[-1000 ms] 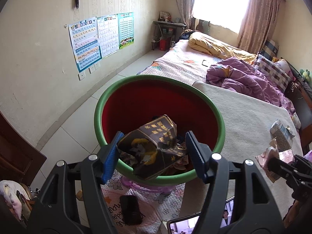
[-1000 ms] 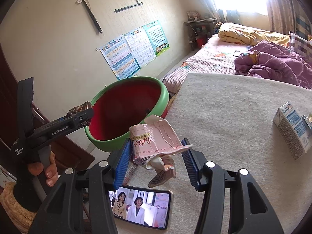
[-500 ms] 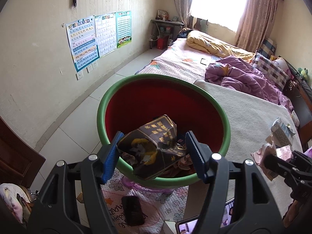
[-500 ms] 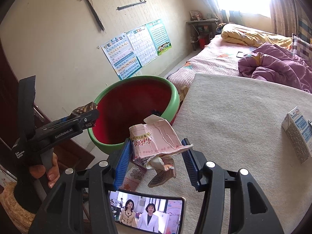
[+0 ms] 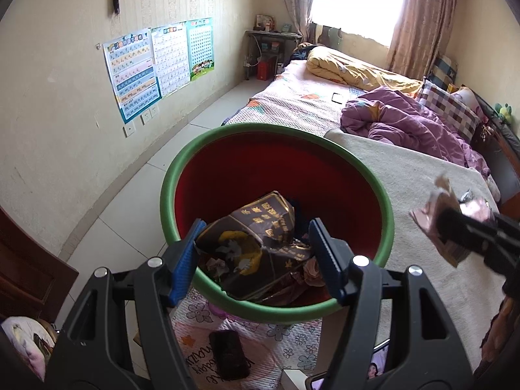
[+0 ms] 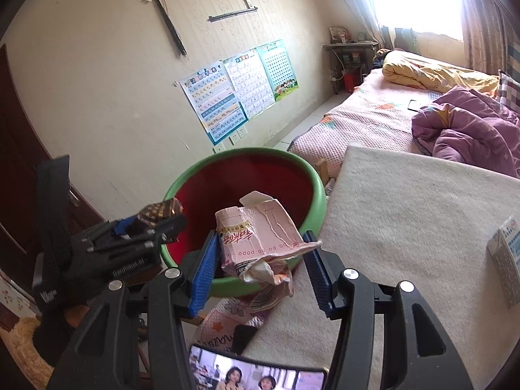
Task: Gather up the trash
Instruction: 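Open both tools to drop the wrappers into the bin, then grasp the white milk carton with the left tool while the right tool grasps the blue-white snack wrapper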
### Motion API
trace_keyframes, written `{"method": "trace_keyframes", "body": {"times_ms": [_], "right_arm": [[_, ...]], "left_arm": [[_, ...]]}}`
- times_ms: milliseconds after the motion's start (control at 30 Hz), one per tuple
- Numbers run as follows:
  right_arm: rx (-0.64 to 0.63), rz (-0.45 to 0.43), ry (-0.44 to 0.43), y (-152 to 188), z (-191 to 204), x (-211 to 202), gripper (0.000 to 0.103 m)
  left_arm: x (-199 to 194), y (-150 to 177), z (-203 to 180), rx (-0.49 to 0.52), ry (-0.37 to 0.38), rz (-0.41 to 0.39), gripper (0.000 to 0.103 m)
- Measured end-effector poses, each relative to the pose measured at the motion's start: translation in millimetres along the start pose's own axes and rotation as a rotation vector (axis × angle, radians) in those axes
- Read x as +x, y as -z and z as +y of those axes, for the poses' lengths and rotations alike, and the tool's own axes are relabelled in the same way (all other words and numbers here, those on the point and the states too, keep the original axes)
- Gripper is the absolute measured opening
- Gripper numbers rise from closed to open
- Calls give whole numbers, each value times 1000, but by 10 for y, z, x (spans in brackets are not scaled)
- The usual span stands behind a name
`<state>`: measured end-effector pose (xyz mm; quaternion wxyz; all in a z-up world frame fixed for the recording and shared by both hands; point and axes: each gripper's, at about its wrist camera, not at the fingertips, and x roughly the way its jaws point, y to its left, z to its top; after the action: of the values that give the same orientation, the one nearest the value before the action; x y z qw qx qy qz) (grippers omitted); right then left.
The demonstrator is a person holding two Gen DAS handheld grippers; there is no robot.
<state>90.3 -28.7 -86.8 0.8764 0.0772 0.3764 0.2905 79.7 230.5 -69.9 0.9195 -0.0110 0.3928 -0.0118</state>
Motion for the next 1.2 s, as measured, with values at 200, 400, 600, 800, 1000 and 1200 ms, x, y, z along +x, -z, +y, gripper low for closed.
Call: {"method": "trace_keyframes", "body": {"times_ms": [200,400,600,800,1000,1200], "right_arm": [[-3,-12,-26,-220,73,158,51],[19,12,-44,-321,91,292,64],[37,9,-43,-318,24,225,66],[79,-2,19,-98,-298,-67,70],[169,-18,159,231,-925,-542,70],[294,-76,343,365,-1866,-1108,70]], "left_arm": [[136,-8,11,-2,19,32,63],[224,21,46,-4,6,59,78],[217,32,92,-29,-17,59,84],[140,22,11,-46,-3,44,84],[69,13,-312,-26,30,26,84],[-15,62,-926,7,86,25,84]]}}
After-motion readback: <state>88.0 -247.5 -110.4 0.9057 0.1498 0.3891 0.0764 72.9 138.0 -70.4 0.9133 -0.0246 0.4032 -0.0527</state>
